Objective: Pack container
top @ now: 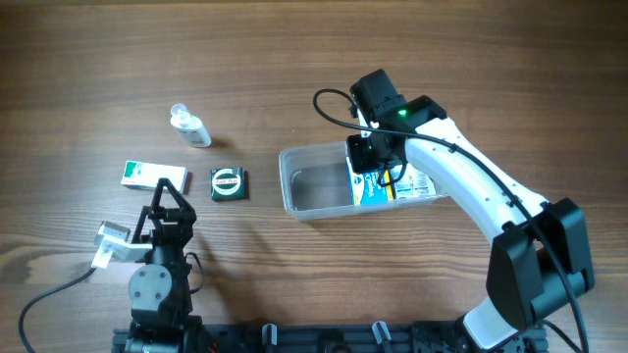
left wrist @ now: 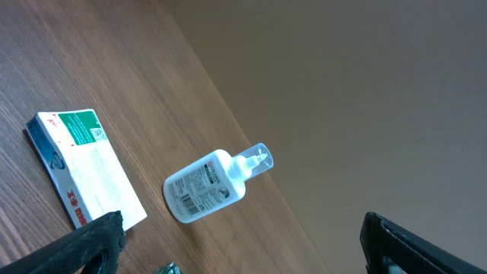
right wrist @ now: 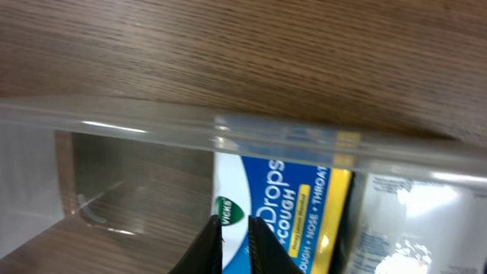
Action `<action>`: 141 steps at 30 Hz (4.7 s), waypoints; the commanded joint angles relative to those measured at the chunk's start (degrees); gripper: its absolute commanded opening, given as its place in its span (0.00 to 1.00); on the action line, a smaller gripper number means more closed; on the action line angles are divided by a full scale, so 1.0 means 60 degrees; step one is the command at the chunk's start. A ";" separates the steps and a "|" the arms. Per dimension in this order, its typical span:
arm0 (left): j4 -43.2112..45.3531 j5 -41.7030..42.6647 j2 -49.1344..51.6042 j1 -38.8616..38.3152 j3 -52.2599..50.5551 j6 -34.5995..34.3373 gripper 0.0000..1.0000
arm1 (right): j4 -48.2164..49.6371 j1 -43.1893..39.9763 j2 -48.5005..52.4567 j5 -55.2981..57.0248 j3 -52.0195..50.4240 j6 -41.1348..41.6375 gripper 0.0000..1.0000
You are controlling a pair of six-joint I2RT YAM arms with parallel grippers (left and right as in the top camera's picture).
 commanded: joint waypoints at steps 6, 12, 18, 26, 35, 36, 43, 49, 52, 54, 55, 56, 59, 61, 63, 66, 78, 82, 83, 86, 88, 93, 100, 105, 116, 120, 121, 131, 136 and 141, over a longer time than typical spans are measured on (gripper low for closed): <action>0.0004 -0.0131 -0.0069 0.0069 -0.0036 -0.0084 1.00 | 0.0841 -0.0550 -0.3027 -0.0055 0.0237 -0.0237 0.15; 0.0004 -0.0131 -0.0069 0.0069 -0.0036 -0.0084 1.00 | 0.0820 -0.2459 -0.5745 0.0903 0.0237 0.0841 0.21; 0.0000 -0.0131 -0.0069 0.0069 -0.0036 -0.0084 1.00 | 0.0619 -0.3836 -0.7275 0.0907 0.0233 0.0739 0.99; 0.0004 -0.0131 -0.0069 0.0069 -0.0036 -0.0084 1.00 | 0.0605 -0.3894 -0.7431 0.0896 0.0219 0.0838 1.00; 0.0736 0.0036 -0.0069 0.0069 -0.0036 -0.0091 1.00 | 0.0572 -0.3894 -0.6408 0.0892 0.0215 0.0841 1.00; 0.0790 0.0058 -0.0069 0.0069 -0.0036 -0.0091 1.00 | 0.0426 -0.3894 -0.6226 0.0834 0.0215 0.0841 1.00; -0.0208 0.1974 0.0015 0.0069 0.0025 0.1231 0.99 | 0.0321 -0.3894 -0.5905 0.0798 0.0229 0.0262 1.00; -0.2422 0.2299 0.0277 0.0069 0.0896 0.1362 0.99 | 0.0900 -0.3894 -0.7909 0.0790 0.0229 -0.0164 1.00; -0.3585 0.1610 0.0965 0.0069 0.1588 0.1701 0.99 | 0.0885 -0.3894 -0.9187 0.0790 0.0229 -0.0168 1.00; -0.3949 0.1035 0.1701 0.0069 0.2237 0.2073 0.99 | 0.0845 -0.3894 -0.9992 0.0794 0.0226 -0.0160 1.00; -0.4073 0.0834 0.2164 0.0069 0.2692 0.2073 0.99 | 0.0845 -0.3894 -1.0193 0.0794 0.0226 -0.0164 1.00; -0.4138 0.0725 0.2590 0.0069 0.3096 0.2076 0.99 | 0.0849 -0.3894 -1.0386 0.0794 0.0226 -0.0164 1.00; -0.4816 -0.0018 0.4393 0.0073 0.5100 0.2146 0.99 | 0.0656 -0.3894 -1.0575 0.0794 0.0226 -0.0160 1.00; -0.5486 -0.0681 0.5592 0.0073 0.6550 0.3111 1.00 | 0.0375 -0.3894 -1.0546 0.0794 0.0215 -0.0160 1.00; -0.6313 -0.1654 0.6980 0.0073 0.8193 0.4102 1.00 | -0.0120 -0.3894 -1.0510 0.0794 0.0215 -0.0164 1.00; -0.6630 -0.1847 0.8116 0.0069 0.9311 0.4965 1.00 | -0.0787 -0.3894 -1.0473 0.0816 0.0200 -0.0189 1.00; -0.7337 -0.0546 0.9056 0.0204 0.9406 0.2871 1.00 | -0.1064 -0.3894 -1.0440 0.0936 0.0200 -0.0178 1.00; -0.8196 -0.0510 1.0102 0.0823 0.9406 0.0667 1.00 | -0.1388 -0.3894 -1.0440 0.0936 0.0200 -0.0175 1.00; -0.8313 -0.0441 1.0437 0.1013 0.9406 0.0255 1.00 | -0.1486 -0.3894 -1.0440 0.0936 0.0200 -0.0178 1.00; -0.8204 0.0080 1.1391 0.1639 0.9406 -0.0346 1.00 | -0.1745 -0.3894 -1.0440 0.0936 0.0200 -0.0178 1.00; -0.7810 0.0707 1.2032 0.2193 0.9406 -0.0339 1.00 | -0.1836 -0.3894 -1.0440 0.0936 0.0200 -0.0178 1.00; -0.6699 0.2375 1.3588 0.3483 0.9406 -0.0087 1.00 | -0.2116 -0.3894 -1.0440 0.0936 0.0200 -0.0178 1.00; -0.5224 0.3450 1.5573 0.3905 0.9406 0.0317 0.98 | -0.2116 -0.3894 -1.0440 0.0936 0.0200 -0.0175 1.00; -0.4528 0.3282 1.6287 0.3891 0.9406 0.0820 0.95 | -0.2116 -0.3894 -1.0440 0.0936 0.0200 -0.0178 1.00; -0.4320 0.3115 1.7373 0.3891 0.9406 0.1264 0.75 | -0.2116 -0.3894 -1.0440 0.0936 0.0200 -0.0178 1.00; -0.4426 0.3118 1.7373 0.3894 0.9406 0.1708 0.56 | -0.2116 -0.3894 -1.0440 0.0936 0.0200 -0.0178 1.00; -0.4524 0.3122 1.7369 0.3894 0.9409 0.1800 0.49 | -0.2116 -0.3894 -1.0440 0.0936 0.0200 -0.0182 1.00; -0.8251 0.3311 1.5941 0.3850 1.1165 0.3067 0.33 | -0.2116 -0.3894 -1.0440 0.0936 0.0200 -0.0175 1.00; -0.9413 0.4065 1.4127 0.3024 1.1785 0.3850 0.33 | -0.2116 -0.3894 -1.0440 0.0936 0.0200 -0.0178 1.00; -0.8794 0.4441 1.2131 -0.0018 1.1799 0.4098 0.35 | -0.2116 -0.3894 -1.0440 0.0936 0.0200 -0.0178 1.00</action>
